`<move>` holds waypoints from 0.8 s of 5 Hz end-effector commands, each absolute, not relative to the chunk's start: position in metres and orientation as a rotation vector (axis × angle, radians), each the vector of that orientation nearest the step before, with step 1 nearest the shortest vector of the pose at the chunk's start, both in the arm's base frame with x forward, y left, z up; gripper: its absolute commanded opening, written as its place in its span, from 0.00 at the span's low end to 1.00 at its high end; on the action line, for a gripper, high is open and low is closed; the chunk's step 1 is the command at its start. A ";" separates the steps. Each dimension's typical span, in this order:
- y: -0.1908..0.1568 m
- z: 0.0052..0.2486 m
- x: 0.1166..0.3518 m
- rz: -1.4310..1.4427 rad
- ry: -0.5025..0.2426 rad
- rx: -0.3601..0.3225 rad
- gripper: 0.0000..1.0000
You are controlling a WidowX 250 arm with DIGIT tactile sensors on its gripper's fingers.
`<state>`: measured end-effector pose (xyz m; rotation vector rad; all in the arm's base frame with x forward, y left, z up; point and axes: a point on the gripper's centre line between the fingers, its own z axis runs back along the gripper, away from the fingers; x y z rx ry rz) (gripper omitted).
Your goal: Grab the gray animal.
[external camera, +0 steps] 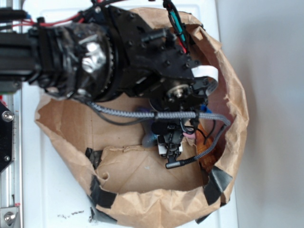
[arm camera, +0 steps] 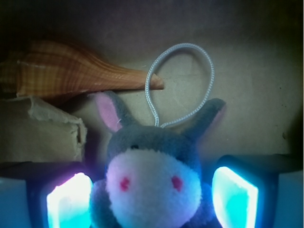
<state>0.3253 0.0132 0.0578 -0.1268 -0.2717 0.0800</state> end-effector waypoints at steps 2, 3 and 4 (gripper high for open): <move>0.009 0.073 0.330 0.078 -0.314 -0.116 0.00; 0.010 0.074 0.332 0.068 -0.316 -0.119 0.00; 0.010 0.080 0.332 0.058 -0.327 -0.133 0.00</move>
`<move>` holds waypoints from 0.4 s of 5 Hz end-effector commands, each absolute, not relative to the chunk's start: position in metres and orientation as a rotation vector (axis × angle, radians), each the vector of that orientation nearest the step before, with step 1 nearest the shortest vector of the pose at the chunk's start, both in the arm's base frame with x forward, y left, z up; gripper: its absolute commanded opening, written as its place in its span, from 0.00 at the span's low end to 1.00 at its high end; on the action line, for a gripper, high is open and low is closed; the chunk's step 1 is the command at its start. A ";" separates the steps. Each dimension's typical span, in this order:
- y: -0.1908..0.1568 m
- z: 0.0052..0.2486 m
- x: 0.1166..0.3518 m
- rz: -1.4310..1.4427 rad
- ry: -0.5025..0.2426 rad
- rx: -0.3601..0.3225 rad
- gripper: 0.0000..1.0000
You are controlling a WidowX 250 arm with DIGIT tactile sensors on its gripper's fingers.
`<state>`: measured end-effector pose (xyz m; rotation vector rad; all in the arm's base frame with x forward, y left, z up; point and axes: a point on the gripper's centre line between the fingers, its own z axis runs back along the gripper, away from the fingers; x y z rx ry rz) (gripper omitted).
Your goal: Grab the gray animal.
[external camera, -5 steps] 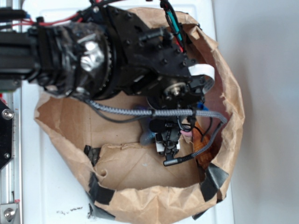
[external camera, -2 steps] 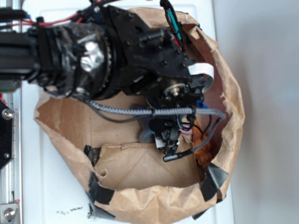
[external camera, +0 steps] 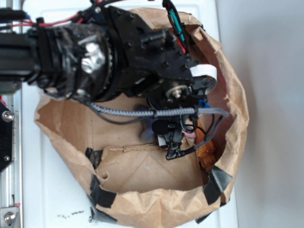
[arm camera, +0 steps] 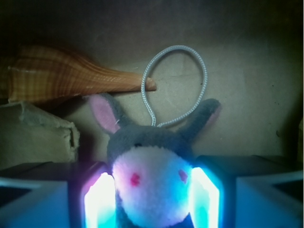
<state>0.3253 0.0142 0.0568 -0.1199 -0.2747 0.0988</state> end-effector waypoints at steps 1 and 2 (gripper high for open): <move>0.012 0.109 0.330 0.063 -0.358 -0.206 0.00; 0.033 0.131 0.305 0.066 -0.359 -0.256 0.00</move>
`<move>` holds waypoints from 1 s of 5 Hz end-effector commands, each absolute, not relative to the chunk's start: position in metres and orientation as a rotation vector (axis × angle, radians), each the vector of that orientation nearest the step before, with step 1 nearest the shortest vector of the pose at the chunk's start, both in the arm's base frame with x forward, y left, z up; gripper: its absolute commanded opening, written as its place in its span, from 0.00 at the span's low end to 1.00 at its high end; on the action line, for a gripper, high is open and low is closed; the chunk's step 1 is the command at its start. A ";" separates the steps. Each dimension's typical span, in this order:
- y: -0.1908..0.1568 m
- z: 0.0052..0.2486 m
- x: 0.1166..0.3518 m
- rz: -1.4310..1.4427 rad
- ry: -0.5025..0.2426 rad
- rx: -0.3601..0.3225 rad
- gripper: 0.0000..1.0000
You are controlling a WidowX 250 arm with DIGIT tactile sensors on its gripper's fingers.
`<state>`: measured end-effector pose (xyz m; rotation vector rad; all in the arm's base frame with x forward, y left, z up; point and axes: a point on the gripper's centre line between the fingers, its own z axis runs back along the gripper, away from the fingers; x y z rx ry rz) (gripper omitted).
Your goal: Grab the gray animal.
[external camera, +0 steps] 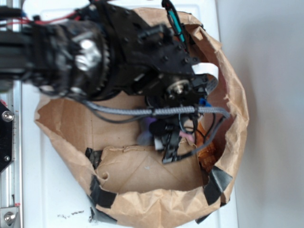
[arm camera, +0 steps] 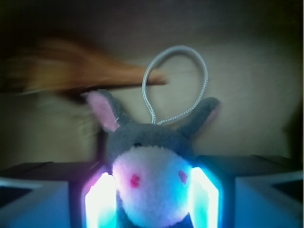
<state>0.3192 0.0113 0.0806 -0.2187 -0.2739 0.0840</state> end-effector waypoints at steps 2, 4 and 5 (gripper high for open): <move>0.039 0.178 0.295 0.128 -0.373 -0.195 0.00; 0.047 0.204 0.286 0.180 -0.364 -0.179 0.00; 0.044 0.204 0.284 0.170 -0.375 -0.105 0.00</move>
